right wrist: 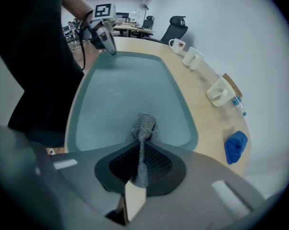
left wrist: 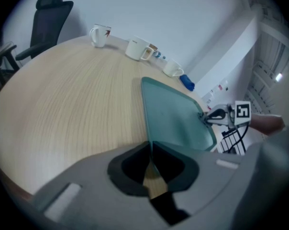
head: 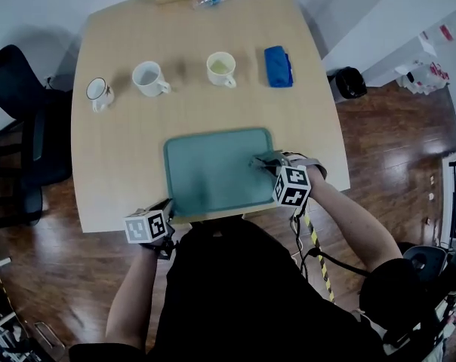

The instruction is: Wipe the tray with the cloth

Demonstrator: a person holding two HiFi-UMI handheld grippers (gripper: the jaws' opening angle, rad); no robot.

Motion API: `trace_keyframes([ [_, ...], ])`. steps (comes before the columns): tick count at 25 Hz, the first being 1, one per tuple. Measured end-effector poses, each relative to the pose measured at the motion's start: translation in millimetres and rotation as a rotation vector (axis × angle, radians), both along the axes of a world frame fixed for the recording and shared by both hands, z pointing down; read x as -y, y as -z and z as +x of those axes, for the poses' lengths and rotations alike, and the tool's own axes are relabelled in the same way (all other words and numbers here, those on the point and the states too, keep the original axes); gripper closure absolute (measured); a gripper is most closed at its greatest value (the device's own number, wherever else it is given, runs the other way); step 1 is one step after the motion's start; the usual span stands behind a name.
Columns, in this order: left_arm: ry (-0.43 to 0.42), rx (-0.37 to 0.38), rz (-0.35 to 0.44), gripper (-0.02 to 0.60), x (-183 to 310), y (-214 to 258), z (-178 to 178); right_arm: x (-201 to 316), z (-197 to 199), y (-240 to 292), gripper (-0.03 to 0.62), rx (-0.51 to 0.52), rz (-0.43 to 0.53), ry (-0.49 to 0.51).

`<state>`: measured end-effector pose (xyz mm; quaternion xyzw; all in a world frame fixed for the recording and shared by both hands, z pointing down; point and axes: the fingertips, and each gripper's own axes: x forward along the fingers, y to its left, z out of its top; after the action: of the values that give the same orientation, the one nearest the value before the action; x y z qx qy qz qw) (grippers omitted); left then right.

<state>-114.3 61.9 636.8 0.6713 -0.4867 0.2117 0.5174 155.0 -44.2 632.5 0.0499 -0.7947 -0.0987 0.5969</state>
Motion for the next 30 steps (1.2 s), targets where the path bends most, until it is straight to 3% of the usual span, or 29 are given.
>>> trace_keyframes([
  [5,-0.003,0.011,0.008,0.555,1,0,-1,-69,9,-1,0.568,0.007,-0.067,0.013],
  [8,0.055,0.001,0.003,0.558,1,-3,-5,-95,10,-1,0.568,0.024,-0.105,-0.008],
  [10,0.076,0.016,0.001,0.563,1,-3,-7,-105,7,1,0.568,0.042,-0.129,-0.033],
  [12,0.044,0.052,0.009,0.565,0,-3,-5,-102,8,7,0.568,0.077,-0.124,-0.105],
  [14,0.024,0.061,0.014,0.563,-1,-2,-2,-80,19,18,0.568,0.145,-0.086,-0.272],
  [17,0.028,0.038,0.012,0.563,-1,-2,0,-27,61,30,0.568,0.3,-0.045,-0.709],
  [20,0.053,0.043,0.027,0.549,1,-1,-6,11,109,21,0.568,0.415,-0.081,-1.14],
  [22,0.062,0.071,0.054,0.548,4,3,-10,17,128,6,0.566,0.417,-0.129,-1.321],
  [25,0.03,0.186,0.106,0.477,12,16,-17,12,143,-13,0.554,0.364,-0.16,-1.43],
  [27,0.019,0.258,0.144,0.471,21,27,-23,10,145,-19,0.533,0.34,-0.15,-1.439],
  [30,0.039,0.296,0.194,0.469,32,43,-32,8,140,-17,0.502,0.377,-0.156,-1.429],
])
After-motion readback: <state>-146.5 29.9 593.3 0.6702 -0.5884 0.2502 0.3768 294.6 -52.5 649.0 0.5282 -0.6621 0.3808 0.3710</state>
